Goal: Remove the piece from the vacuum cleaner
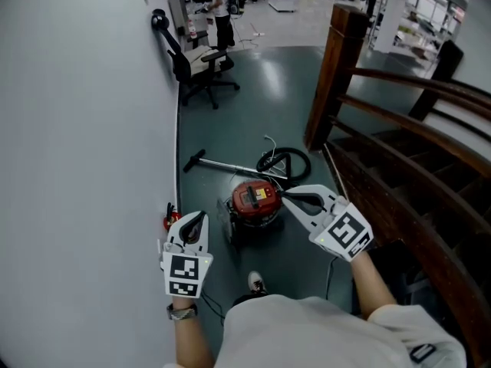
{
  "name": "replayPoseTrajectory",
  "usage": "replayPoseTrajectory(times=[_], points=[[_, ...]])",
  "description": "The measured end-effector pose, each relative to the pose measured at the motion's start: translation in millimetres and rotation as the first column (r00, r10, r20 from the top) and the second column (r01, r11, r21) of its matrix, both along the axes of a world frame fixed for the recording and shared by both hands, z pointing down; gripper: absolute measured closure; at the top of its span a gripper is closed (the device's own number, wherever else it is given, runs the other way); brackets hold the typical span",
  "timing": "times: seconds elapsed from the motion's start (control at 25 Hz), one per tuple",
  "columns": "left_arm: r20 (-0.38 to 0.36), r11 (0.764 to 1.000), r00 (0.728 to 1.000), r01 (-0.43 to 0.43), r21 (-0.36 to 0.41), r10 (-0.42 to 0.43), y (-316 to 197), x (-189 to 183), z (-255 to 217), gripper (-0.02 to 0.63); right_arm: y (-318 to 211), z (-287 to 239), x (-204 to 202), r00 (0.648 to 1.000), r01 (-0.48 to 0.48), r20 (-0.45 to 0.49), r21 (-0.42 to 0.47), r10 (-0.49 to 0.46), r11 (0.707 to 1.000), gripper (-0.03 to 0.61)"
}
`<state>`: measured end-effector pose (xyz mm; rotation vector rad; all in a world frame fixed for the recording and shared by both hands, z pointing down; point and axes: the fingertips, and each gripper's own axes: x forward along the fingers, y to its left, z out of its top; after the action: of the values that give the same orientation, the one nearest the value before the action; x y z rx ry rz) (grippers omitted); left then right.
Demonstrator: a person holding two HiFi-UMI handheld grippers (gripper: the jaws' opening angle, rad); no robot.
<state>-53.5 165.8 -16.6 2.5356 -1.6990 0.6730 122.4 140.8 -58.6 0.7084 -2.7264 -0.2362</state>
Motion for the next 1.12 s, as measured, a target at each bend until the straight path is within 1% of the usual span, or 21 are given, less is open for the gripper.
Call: replayPoseTrajectory(times=[0.12, 0.44, 0.64, 0.76, 0.96, 1.12], points=[[-0.002, 1.000, 1.000, -0.005, -0.005, 0.005, -9.9, -8.2, 5.4, 0.612, -8.8, 0.0, -8.0, 1.000, -0.010, -0.019, 0.056, 0.011, 0.998, 0.551], [-0.005, 1.000, 1.000, -0.028, -0.007, 0.028, -43.9, -27.3, 13.2, 0.612, -39.0, 0.7, -24.9, 0.998, -0.064, 0.003, 0.075, 0.064, 0.995, 0.551], [0.001, 0.999, 0.999, -0.042, -0.009, 0.042, -54.8, -31.5, 14.4, 0.612, -46.0, 8.1, -30.3, 0.997, -0.074, 0.011, 0.047, 0.073, 0.996, 0.551], [0.004, 0.999, 0.999, -0.046, -0.013, 0.046, -59.0, -32.6, 15.3, 0.612, -49.0, 7.2, -32.5, 0.996, -0.073, 0.047, 0.019, 0.072, 0.997, 0.551], [0.011, 0.998, 0.998, -0.056, -0.032, 0.056, -63.6, -32.2, 21.9, 0.612, -58.7, 10.0, -33.9, 0.995, -0.090, 0.050, 0.017, 0.089, 0.996, 0.549], [0.017, 0.997, 0.999, -0.049, -0.058, 0.050, -69.5, -34.5, 28.6, 0.612, -64.7, 16.5, -37.4, 0.995, -0.081, 0.058, -0.026, 0.082, 0.996, 0.549]])
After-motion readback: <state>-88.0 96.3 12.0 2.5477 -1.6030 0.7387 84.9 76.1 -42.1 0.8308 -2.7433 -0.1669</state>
